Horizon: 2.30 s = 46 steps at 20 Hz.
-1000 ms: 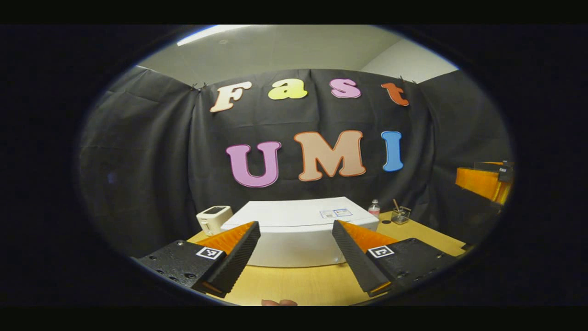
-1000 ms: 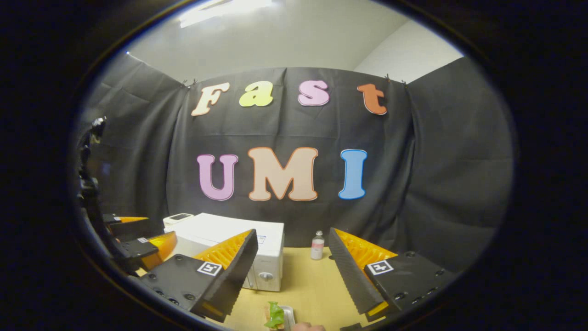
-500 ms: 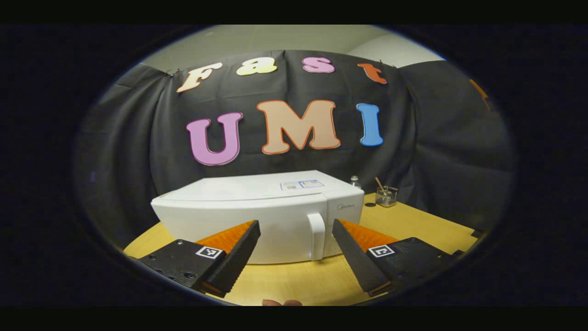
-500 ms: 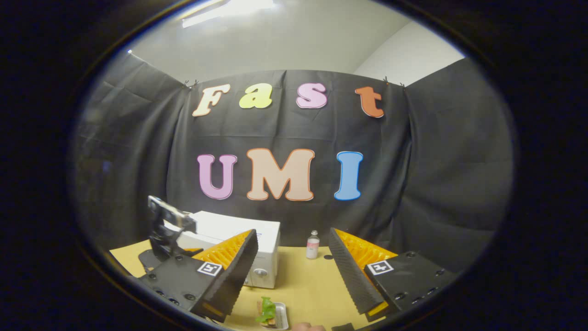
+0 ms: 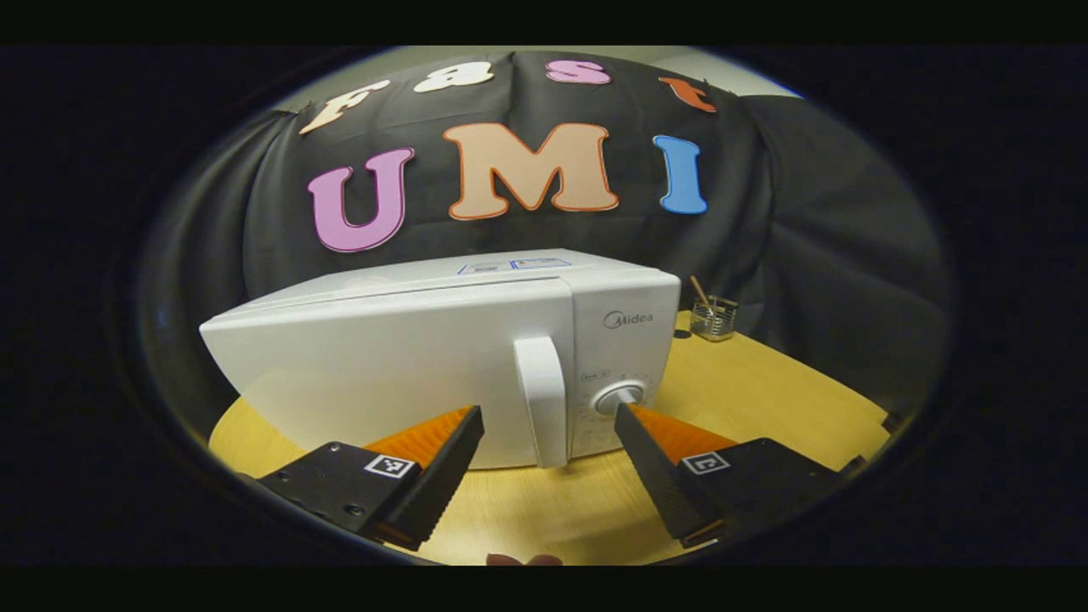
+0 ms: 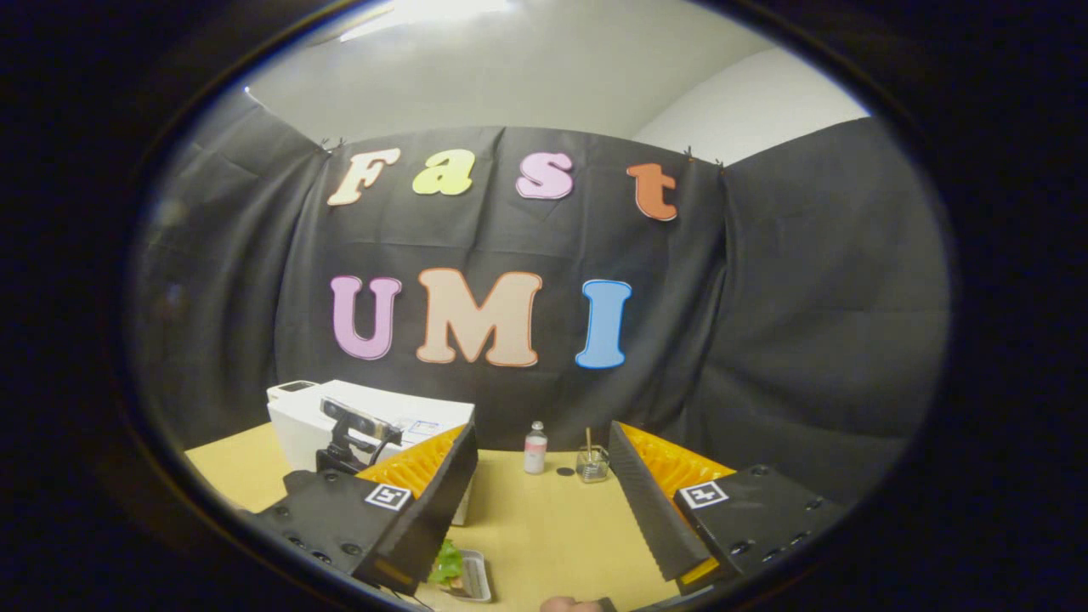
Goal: Open the microwave oven with the left hand, put the food in, and close the microwave oven.
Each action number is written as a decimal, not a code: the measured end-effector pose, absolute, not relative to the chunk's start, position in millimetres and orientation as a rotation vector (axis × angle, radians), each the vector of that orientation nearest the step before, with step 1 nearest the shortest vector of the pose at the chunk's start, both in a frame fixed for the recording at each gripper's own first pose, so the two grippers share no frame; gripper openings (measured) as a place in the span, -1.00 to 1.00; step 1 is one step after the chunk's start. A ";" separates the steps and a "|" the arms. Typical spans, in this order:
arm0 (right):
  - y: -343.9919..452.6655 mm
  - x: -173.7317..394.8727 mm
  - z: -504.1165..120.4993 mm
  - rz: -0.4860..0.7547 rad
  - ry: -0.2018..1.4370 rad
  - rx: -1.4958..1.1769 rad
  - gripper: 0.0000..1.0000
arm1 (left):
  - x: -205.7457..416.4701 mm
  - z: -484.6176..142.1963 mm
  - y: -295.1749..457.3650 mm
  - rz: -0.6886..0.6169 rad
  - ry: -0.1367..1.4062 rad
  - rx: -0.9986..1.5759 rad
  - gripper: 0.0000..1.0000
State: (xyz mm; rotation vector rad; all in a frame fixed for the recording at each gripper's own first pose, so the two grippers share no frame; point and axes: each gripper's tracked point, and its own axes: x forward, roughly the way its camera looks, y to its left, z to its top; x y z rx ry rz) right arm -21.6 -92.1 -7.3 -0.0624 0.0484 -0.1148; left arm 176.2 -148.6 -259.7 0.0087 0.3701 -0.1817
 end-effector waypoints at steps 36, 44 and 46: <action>-72.1 9.6 -34.5 -0.048 0.086 -0.020 0.94 | 40.7 -262.7 -102.1 -0.372 0.426 -0.049 -0.80; -26.8 24.6 -42.9 0.040 0.097 -0.029 0.94 | -24.9 -268.0 -31.0 -0.324 0.481 -0.046 -0.80; -16.0 25.4 -46.8 0.062 0.104 -0.035 0.94 | -35.3 -267.5 -15.8 -0.297 0.477 -0.049 -0.77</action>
